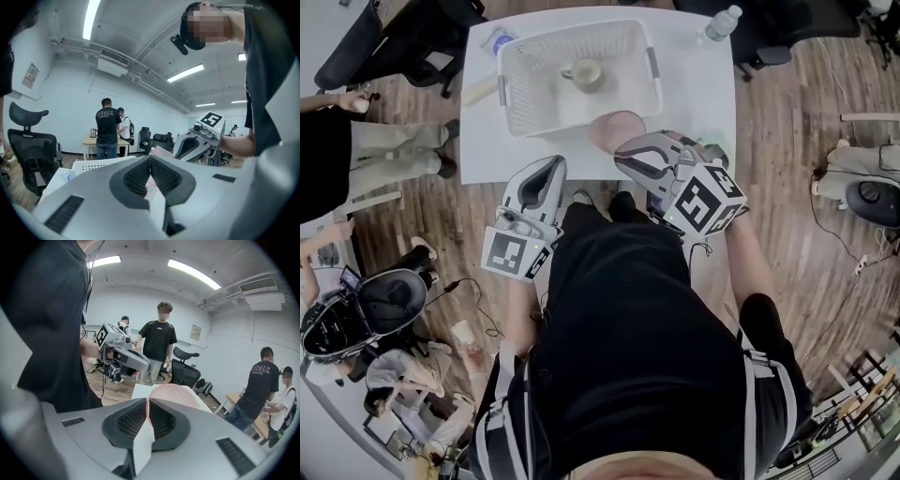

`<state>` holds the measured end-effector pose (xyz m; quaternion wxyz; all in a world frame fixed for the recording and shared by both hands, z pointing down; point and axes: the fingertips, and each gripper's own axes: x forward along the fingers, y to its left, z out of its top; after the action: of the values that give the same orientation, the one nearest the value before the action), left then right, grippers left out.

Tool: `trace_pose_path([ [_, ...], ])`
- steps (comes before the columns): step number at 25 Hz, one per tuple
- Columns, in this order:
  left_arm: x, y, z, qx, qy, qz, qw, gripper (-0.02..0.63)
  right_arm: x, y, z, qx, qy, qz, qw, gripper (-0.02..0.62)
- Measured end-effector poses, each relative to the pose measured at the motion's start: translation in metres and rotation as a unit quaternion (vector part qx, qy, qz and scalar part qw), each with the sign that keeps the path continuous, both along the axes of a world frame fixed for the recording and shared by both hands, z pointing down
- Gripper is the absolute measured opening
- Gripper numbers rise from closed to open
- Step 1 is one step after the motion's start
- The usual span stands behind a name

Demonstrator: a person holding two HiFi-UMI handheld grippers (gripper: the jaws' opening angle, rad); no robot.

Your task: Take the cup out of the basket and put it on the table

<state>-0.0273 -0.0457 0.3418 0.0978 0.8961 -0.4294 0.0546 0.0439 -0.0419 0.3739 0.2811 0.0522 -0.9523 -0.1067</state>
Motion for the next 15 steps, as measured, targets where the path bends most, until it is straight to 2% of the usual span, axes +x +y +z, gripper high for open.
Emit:
trace_pose_path([
  [8,-0.005,0.011,0.001,0.007,0.0,0.024,0.9997,0.021,-0.003,0.011,0.006,0.001,0.007,0.027,1.0,0.034],
  [15,-0.034,0.039,-0.001,0.012,0.007,0.04,0.9991,0.021,-0.026,0.032,0.004,0.009,0.019,0.061,0.998,0.034],
])
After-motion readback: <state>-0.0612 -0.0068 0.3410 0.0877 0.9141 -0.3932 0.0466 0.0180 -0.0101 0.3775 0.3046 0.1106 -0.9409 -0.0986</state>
